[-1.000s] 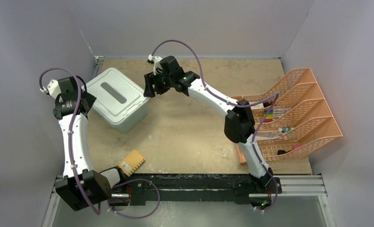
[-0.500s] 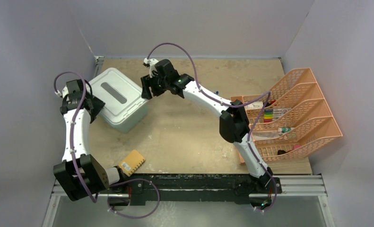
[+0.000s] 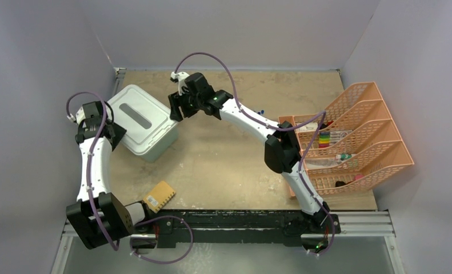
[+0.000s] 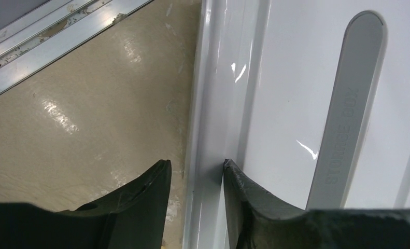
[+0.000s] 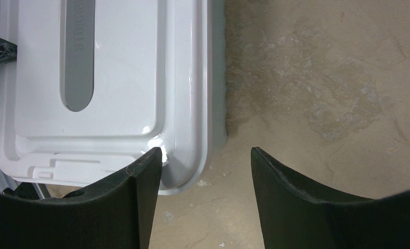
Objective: Organize the chemistry lab equipment
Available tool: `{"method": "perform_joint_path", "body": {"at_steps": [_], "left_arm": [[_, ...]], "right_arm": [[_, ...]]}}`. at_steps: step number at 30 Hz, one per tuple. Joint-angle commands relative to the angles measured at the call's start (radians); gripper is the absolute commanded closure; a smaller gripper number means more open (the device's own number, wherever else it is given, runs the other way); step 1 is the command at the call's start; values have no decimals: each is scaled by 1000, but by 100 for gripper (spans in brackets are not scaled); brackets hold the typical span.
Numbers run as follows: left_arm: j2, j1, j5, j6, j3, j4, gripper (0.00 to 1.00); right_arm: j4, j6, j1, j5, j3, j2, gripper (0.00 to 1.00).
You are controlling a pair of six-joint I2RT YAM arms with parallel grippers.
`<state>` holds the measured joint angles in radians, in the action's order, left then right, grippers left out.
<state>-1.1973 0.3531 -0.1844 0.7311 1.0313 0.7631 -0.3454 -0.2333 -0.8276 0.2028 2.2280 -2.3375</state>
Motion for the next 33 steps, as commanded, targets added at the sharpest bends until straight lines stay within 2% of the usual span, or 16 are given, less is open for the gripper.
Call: {"method": "perform_joint_path", "body": {"at_steps": [1,5,10,18,22,24,29,31,33], "left_arm": [[32,12,-49,-3,-68,-1,57],[-31,14,26,-31,-54,-20,53],[-103,14,171,-96,-23,-44,57],[-211,-12,389,-150,61,-94,57],[-261,-36,381,-156,132,-97,56],[-277,-40,355,-151,177,-90,55],[-333,-80,204,-167,422,46,51],[-338,-95,110,-177,492,90,49],[-329,-99,61,-184,527,110,48]], "right_arm": [[-62,39,9,-28,17,33,36],[-71,26,9,-53,16,10,37],[-113,9,8,-157,5,-12,46],[-251,-75,8,-325,-21,55,60],[-231,-81,10,-332,-39,81,61],[-230,-80,15,-286,-6,84,60],[-331,-58,37,-205,324,54,45],[-300,-66,46,-204,293,106,41],[-236,-61,49,-212,185,189,39]]}}
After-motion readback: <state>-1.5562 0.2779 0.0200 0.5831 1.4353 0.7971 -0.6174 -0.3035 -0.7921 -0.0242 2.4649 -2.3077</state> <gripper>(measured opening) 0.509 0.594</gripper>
